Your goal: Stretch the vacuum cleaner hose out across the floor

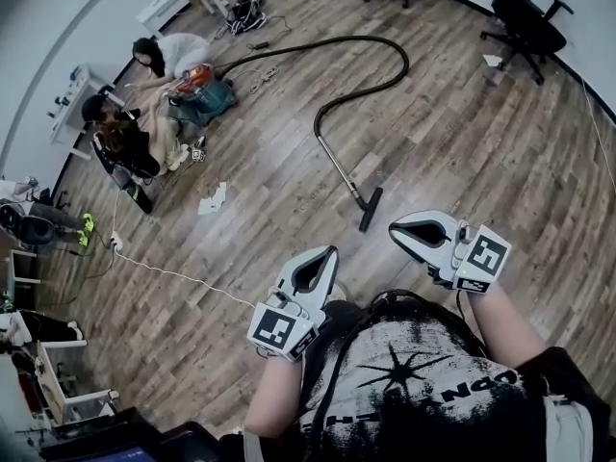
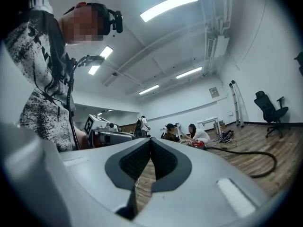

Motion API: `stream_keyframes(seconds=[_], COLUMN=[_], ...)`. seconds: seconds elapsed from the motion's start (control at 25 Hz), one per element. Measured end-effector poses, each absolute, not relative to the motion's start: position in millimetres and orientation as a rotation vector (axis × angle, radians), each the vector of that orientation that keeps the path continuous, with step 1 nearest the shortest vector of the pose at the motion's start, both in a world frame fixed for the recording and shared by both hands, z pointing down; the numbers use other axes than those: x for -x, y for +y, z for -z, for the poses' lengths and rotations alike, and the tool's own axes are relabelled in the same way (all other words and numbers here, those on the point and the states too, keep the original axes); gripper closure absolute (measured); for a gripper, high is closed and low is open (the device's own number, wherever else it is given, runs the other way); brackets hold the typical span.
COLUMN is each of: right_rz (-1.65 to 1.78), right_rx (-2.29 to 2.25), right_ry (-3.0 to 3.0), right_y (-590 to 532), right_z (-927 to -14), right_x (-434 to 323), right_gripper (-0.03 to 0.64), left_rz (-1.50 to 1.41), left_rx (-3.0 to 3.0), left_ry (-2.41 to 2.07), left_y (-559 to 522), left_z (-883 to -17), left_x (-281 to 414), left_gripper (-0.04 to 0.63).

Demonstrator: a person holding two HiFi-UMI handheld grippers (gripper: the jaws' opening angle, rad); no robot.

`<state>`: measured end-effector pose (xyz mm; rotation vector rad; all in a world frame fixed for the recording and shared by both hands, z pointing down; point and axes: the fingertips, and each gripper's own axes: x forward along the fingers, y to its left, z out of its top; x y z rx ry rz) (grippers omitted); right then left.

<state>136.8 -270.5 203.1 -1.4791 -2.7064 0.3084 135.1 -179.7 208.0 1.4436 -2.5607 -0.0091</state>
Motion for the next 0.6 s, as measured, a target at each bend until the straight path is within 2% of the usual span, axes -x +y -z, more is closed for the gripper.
stream_keyframes(seconds=[0.6], right_rz=[-0.341], right_rx=[1.505], right_ry=[-2.661], right_y=[-229.9], right_z=[-215.9], right_x=[-102.5], right_gripper=[0.611], left_rz=[0.055], left_rx=[-1.377], left_ry=[-2.564], left_y=[-133.4], left_z=[-225.4], left_x=[-109.8], left_gripper=[0.594])
